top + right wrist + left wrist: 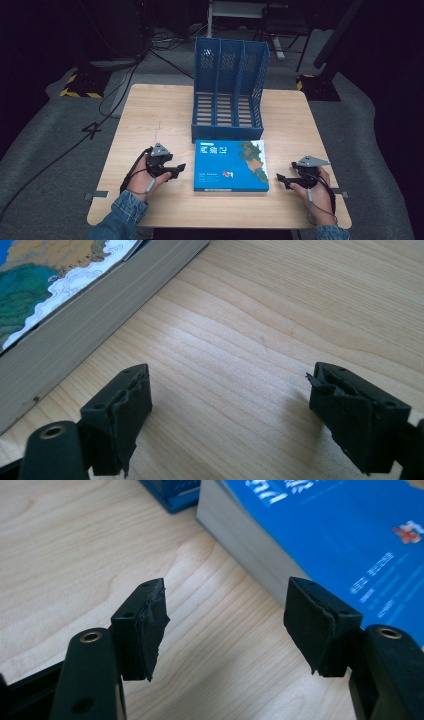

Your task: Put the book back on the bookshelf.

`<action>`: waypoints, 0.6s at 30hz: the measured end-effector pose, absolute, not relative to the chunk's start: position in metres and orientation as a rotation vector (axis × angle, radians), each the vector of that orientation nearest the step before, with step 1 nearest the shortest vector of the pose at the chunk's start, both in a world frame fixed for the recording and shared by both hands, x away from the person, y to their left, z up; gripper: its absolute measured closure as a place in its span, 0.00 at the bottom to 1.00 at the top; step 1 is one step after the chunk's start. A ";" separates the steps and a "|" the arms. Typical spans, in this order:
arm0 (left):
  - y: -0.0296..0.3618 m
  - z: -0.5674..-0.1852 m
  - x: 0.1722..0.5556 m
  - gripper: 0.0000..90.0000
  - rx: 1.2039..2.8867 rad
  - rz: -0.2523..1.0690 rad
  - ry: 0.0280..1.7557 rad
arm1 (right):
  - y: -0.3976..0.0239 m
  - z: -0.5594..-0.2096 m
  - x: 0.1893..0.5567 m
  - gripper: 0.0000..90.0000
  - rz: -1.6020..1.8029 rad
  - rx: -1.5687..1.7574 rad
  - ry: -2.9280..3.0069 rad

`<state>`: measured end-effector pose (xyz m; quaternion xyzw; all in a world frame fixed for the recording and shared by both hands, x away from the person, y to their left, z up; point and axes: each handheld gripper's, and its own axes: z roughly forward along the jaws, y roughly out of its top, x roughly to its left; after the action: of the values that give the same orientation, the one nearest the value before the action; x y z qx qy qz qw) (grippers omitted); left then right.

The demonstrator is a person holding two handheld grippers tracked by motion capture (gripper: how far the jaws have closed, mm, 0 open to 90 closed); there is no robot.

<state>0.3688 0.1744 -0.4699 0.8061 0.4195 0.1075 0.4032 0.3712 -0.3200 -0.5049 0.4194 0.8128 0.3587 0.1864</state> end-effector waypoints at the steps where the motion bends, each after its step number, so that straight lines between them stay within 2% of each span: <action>1: 0.173 -0.469 0.369 0.38 2.033 0.270 1.055 | -0.320 -0.505 0.371 0.19 1.009 1.179 2.290; 4: 0.166 -0.464 0.369 0.38 2.025 0.271 1.037 | -0.319 -0.505 0.369 0.21 1.007 1.187 2.282; 6: 0.161 -0.465 0.369 0.39 1.995 0.250 1.048 | -0.318 -0.502 0.366 0.33 0.992 1.195 2.280; 9: 0.153 -0.469 0.373 0.39 1.970 0.209 1.062 | -0.313 -0.497 0.364 0.27 0.980 1.182 2.296; 18: 0.132 -0.477 0.383 0.38 1.996 0.234 1.066 | -0.301 -0.482 0.353 0.27 1.054 1.253 2.333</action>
<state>0.3833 0.1324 -0.4767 0.7964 0.4254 0.0932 0.4196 0.3527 -0.3007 -0.4820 0.4350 0.8099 0.3658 0.1452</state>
